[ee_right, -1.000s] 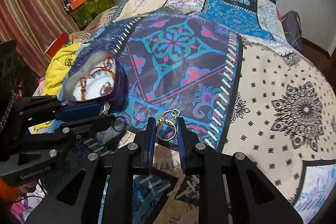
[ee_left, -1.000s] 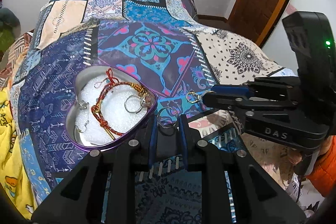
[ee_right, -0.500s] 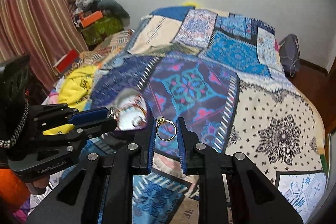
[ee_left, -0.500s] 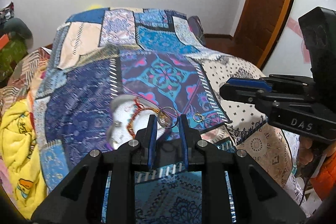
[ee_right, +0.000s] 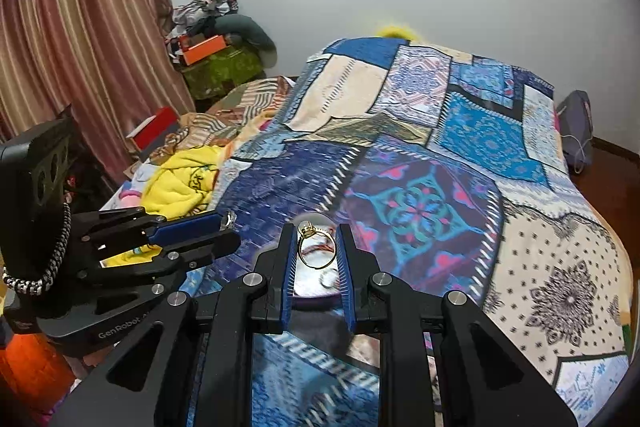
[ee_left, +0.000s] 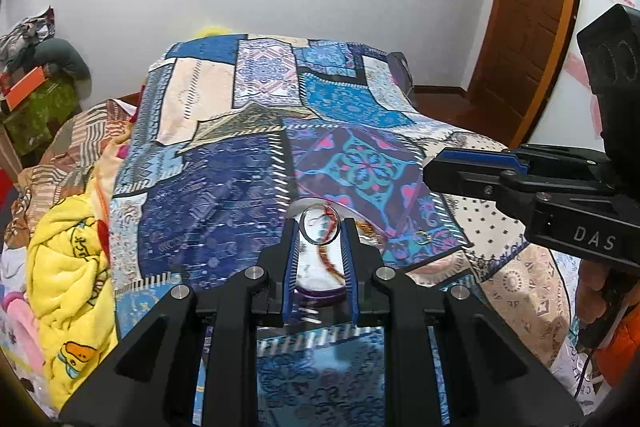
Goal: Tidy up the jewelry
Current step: 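Lower both gold rings into the heart-shaped tin and open both tools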
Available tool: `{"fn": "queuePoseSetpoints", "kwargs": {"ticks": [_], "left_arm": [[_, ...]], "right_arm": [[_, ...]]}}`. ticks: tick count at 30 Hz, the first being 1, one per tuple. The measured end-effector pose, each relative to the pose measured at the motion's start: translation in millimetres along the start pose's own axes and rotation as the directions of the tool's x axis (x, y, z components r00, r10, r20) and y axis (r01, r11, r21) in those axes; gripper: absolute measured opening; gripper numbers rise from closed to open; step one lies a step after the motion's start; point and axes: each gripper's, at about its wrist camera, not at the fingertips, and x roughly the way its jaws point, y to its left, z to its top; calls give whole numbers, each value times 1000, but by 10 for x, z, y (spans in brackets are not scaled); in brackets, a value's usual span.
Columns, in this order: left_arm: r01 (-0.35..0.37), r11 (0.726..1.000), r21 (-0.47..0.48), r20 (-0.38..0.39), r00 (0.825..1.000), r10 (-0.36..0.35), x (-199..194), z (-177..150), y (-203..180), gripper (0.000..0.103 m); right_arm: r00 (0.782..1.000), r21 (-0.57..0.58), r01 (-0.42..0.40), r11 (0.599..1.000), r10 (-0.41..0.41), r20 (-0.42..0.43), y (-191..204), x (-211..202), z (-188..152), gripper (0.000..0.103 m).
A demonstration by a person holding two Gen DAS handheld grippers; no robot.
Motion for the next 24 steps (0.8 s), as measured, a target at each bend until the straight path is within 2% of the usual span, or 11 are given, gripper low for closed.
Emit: {"fn": "queuePoseSetpoints", "kwargs": {"ticks": [8, 17, 24], "left_arm": [[14, 1000, -19, -35, 999, -14, 149, -86, 142, 20], [47, 999, -3, -101, 994, -47, 428, -231, 87, 20], [50, 999, 19, -110, 993, -48, 512, -231, 51, 20]], "right_arm": [[999, -1, -28, 1000, 27, -37, 106, 271, 0, 18], [994, 26, -25, 999, 28, -109, 27, 543, -107, 18], [992, 41, -26, 999, 31, -123, -18, 632, -121, 18]]}}
